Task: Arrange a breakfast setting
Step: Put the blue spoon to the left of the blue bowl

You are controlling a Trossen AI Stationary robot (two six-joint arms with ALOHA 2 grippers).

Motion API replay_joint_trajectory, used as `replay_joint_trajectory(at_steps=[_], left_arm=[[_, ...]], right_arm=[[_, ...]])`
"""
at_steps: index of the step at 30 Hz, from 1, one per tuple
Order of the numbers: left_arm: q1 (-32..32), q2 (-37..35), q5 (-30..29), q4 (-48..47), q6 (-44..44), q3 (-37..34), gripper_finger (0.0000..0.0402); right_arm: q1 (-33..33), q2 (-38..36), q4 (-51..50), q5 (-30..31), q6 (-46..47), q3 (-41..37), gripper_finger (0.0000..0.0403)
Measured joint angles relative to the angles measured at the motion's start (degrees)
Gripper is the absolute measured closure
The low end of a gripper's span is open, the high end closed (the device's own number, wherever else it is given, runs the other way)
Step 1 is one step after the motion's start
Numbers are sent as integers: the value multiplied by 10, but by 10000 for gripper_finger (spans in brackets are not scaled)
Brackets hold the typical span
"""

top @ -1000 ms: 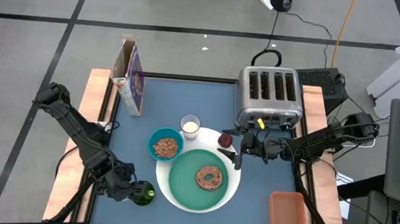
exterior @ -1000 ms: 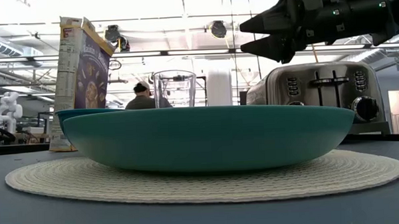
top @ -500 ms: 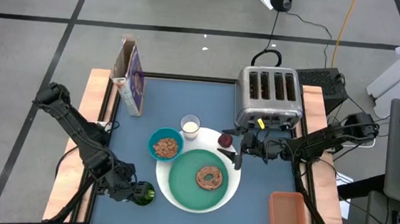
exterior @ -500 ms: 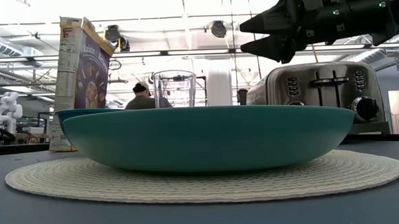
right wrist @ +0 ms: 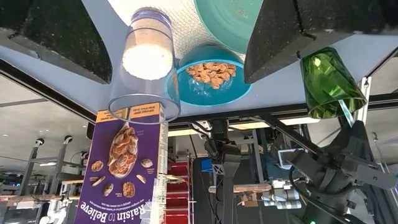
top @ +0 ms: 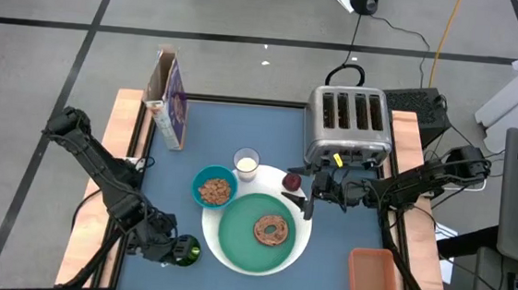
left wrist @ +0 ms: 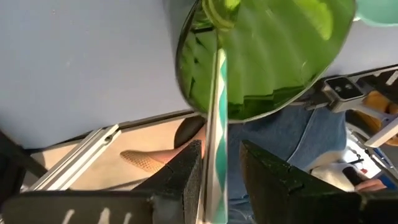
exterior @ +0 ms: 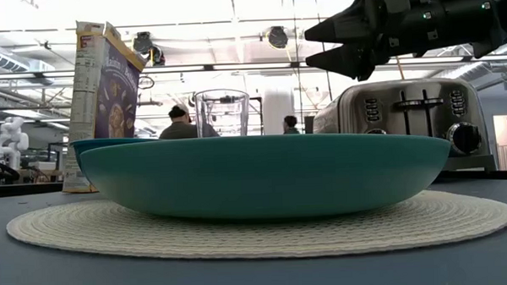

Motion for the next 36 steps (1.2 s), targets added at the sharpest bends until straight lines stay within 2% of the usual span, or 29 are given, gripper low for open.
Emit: replay_joint_trajectory(at_steps=[4, 13, 24, 36], left_arm=[[0, 0, 24, 0, -7, 0, 287], [0, 0, 26, 0, -12, 0, 290], [0, 0, 26, 3, -10, 0, 353], [0, 0, 26, 17, 1, 0, 351]], right_arm=[[0, 0, 0, 0, 0, 0, 46], [0, 0, 0, 0, 0, 0, 46], [0, 0, 0, 0, 0, 0, 46], [0, 0, 0, 0, -6, 0, 46]])
